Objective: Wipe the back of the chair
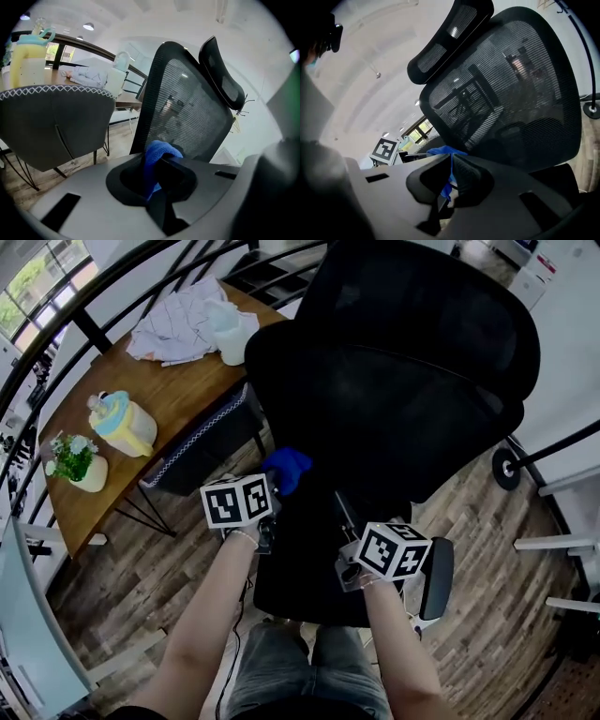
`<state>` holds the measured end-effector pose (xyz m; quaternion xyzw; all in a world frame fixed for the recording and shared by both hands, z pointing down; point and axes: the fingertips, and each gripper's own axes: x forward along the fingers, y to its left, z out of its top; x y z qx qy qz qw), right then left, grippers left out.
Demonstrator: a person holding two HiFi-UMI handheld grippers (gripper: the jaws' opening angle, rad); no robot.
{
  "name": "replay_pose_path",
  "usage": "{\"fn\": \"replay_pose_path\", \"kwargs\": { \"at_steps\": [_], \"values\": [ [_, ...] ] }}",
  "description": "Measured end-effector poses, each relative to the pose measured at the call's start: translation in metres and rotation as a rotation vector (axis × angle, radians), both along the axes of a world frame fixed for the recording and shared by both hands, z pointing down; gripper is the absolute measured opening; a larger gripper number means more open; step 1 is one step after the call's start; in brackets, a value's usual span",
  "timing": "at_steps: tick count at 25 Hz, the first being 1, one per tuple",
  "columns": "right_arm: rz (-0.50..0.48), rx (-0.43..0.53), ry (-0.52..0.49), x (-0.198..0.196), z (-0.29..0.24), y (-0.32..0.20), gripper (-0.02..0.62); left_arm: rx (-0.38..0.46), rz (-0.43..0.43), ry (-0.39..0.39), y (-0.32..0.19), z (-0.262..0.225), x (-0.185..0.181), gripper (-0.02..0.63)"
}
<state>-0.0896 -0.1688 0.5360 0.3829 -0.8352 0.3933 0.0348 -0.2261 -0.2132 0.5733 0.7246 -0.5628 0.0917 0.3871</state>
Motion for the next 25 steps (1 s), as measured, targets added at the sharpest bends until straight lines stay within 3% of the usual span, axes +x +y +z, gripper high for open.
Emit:
{"fn": "replay_pose_path", "kwargs": {
  "at_steps": [14,19,25],
  "values": [
    [0.105,0.204,0.007,0.037,-0.107,0.042,0.032,0.239,0.259,0.046,0.048,-0.136,0.076,0.044],
    [0.111,0.329,0.031,0.045,-0.158,0.047,0.032,0.31,0.347,0.03,0.068,-0.183,0.099,0.044],
    [0.107,0.435,-0.024,0.063,-0.212,0.06,0.032,0.417,0.424,-0.005,0.094,-0.228,0.118,0.044]
  ]
}}
